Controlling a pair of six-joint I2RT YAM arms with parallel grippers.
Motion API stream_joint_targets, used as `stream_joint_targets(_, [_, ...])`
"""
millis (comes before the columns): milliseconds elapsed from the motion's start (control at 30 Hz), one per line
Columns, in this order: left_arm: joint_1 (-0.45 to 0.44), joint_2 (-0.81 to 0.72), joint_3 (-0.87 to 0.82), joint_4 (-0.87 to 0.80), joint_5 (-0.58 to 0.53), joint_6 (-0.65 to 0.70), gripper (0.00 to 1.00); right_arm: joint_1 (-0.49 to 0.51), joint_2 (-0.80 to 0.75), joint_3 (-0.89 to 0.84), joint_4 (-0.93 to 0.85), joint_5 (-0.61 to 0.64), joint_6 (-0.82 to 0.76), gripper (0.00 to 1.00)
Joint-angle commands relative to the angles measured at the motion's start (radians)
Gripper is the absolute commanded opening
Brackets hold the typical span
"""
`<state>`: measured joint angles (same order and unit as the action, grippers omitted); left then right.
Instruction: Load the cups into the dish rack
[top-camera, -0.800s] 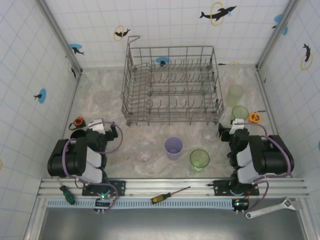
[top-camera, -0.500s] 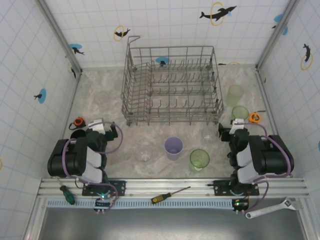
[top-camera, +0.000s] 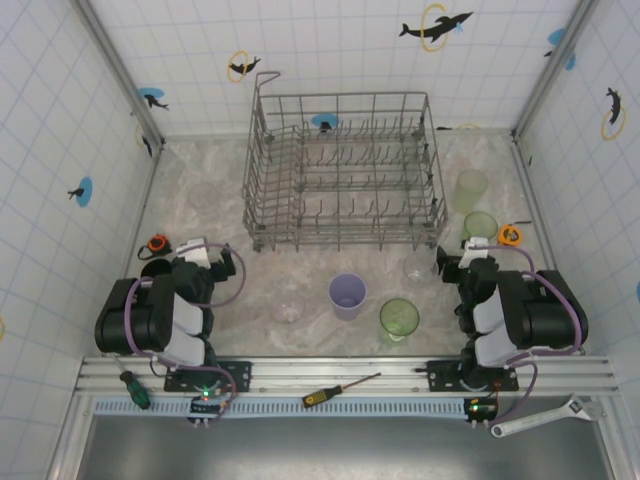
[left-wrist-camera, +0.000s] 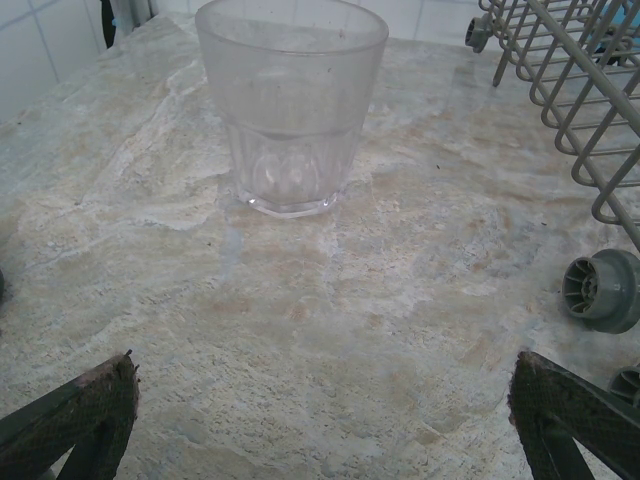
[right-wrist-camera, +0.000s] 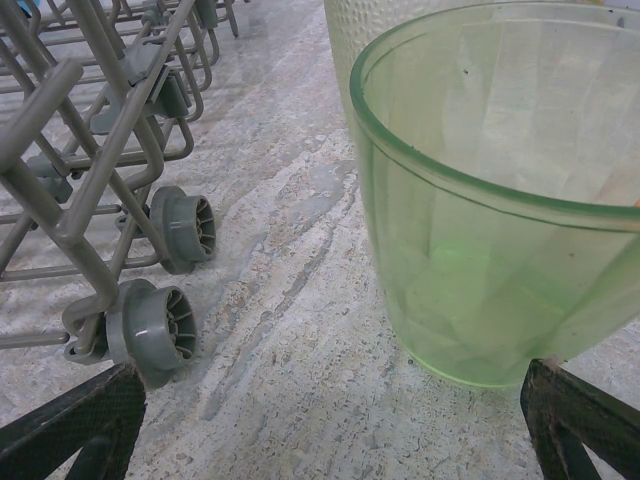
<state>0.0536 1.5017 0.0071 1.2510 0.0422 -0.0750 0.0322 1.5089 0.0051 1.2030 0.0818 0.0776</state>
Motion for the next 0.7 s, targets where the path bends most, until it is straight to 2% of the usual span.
stream_joint_targets(0, [0.009,0.011,-0.006,0.028,0.015,0.017,0.98,-0.004,0.008,-0.002,0.047,0.004,-0.006,1.00])
stream_joint_targets(200, [0.009,0.009,-0.007,0.026,0.014,0.019,0.98,-0.004,-0.005,-0.017,0.068,0.031,0.004,1.00])
stream_joint_targets(267, [0.008,0.004,0.004,0.004,-0.025,0.006,0.98,-0.005,-0.028,-0.024,0.060,0.052,0.012,1.00])
stream_joint_targets(333, [0.007,-0.017,0.020,-0.039,-0.044,-0.002,0.98,-0.005,-0.062,-0.025,0.034,0.074,0.021,1.00])
stream_joint_targets(500, [-0.004,-0.087,0.115,-0.290,-0.105,-0.029,0.98,0.001,-0.177,-0.037,-0.052,0.115,0.036,1.00])
stream_joint_targets(667, [-0.052,-0.113,0.133,-0.360,-0.221,-0.056,0.98,0.005,-0.337,-0.020,-0.247,0.164,0.060,1.00])
